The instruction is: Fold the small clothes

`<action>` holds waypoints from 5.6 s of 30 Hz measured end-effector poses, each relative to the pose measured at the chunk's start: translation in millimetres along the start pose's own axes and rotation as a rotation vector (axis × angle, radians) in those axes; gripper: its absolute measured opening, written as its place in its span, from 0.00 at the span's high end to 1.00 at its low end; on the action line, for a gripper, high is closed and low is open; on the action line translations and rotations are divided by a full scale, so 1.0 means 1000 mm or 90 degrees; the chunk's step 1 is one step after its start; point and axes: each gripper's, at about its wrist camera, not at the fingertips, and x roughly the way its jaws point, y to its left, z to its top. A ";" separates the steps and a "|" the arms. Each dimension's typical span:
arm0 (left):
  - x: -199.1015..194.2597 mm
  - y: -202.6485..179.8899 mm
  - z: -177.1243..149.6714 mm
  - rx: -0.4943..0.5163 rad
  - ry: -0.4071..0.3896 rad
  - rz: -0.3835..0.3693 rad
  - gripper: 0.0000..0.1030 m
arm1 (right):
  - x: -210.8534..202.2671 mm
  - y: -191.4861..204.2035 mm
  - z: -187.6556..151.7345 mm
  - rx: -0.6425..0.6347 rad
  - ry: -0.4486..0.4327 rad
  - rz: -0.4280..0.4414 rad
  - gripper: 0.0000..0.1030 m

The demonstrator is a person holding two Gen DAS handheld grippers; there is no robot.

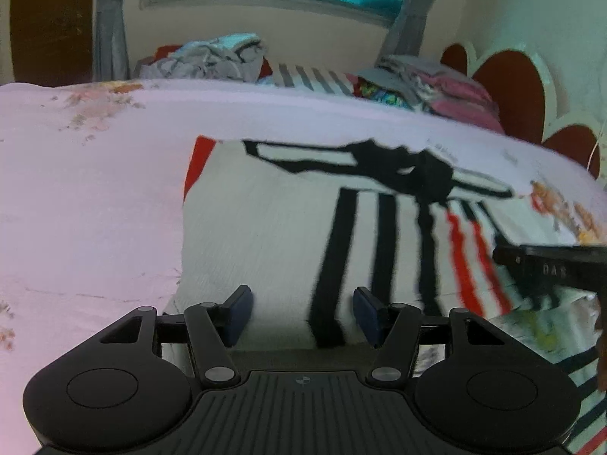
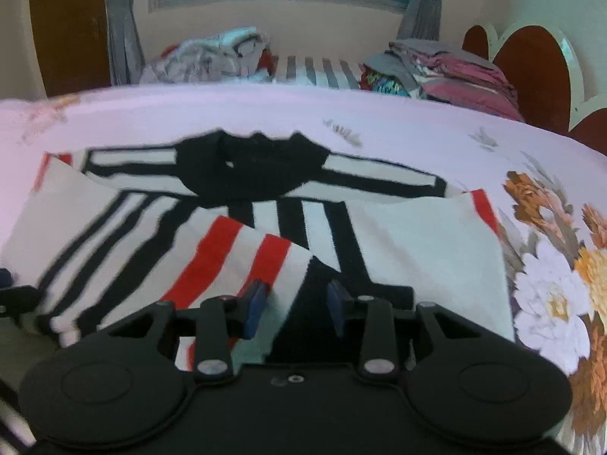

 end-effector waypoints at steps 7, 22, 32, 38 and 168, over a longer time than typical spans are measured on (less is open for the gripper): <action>-0.035 -0.034 -0.017 0.019 -0.008 -0.031 0.43 | -0.051 0.006 -0.029 0.005 -0.008 0.062 0.60; -0.036 -0.059 -0.064 0.066 0.050 -0.006 0.43 | -0.073 0.008 -0.079 0.002 0.028 0.071 0.60; -0.060 -0.015 -0.094 0.086 0.050 0.020 0.43 | -0.078 -0.032 -0.111 -0.027 0.042 -0.013 0.60; -0.084 -0.007 -0.103 0.061 0.053 0.035 0.43 | -0.102 -0.040 -0.122 0.013 0.038 0.012 0.60; -0.021 0.024 0.046 -0.174 -0.076 -0.142 0.92 | -0.074 -0.125 0.017 0.227 -0.092 0.128 0.91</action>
